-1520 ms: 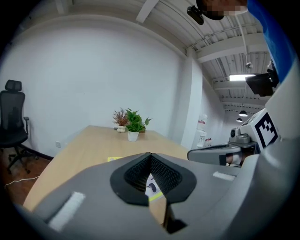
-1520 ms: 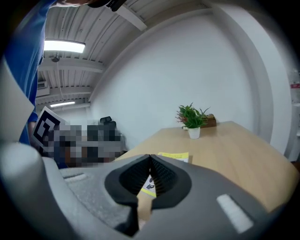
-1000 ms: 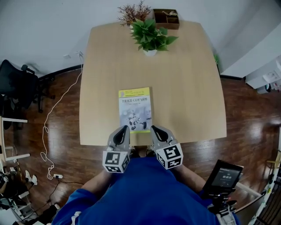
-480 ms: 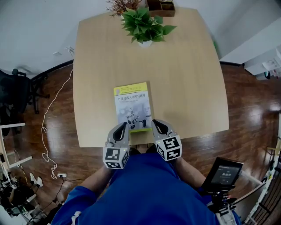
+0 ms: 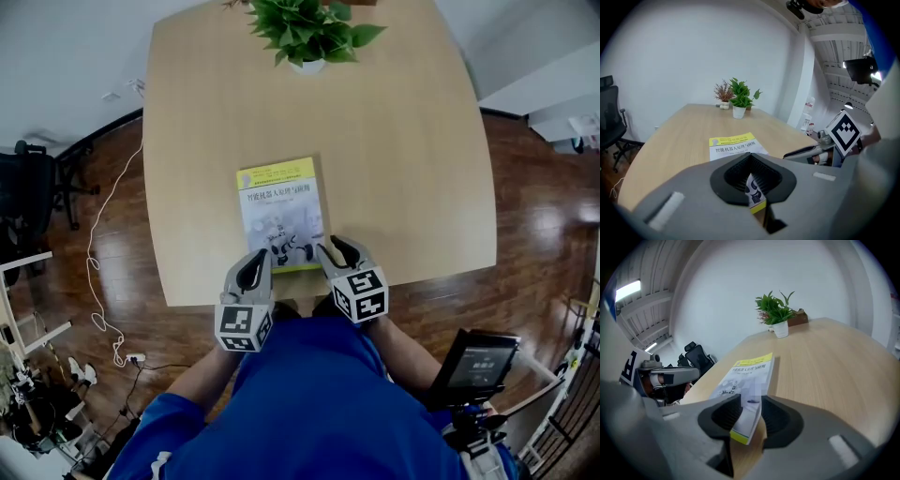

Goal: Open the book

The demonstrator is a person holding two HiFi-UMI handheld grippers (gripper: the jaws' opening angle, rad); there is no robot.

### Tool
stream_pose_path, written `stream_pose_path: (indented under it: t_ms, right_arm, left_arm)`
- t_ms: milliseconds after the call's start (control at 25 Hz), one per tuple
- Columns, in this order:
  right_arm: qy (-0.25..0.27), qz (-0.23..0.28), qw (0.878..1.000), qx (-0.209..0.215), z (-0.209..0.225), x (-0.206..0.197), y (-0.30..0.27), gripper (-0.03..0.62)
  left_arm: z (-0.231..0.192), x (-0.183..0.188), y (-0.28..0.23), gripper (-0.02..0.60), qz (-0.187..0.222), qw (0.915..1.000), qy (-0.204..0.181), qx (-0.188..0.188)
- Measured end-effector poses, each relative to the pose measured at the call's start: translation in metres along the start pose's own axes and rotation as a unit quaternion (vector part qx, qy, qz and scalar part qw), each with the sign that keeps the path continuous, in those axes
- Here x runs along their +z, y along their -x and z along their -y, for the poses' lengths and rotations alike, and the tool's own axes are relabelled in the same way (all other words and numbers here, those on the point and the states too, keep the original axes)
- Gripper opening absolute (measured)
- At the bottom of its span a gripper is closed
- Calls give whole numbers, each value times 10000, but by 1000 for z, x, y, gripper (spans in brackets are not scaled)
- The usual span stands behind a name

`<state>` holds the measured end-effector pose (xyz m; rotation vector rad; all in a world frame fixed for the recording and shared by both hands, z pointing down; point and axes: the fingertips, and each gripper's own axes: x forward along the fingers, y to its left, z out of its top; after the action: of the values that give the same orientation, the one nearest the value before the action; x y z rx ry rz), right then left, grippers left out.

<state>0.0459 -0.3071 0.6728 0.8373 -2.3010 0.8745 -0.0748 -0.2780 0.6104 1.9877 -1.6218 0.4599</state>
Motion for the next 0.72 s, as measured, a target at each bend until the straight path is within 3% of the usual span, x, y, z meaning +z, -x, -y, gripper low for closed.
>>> stream_pose_path:
  t_ms: [720]
  right_arm:
    - [-228,-782,9966,76,-2,-15,-12,127]
  left_arm:
    - [-8,3,6,6,-119,9999,12,45]
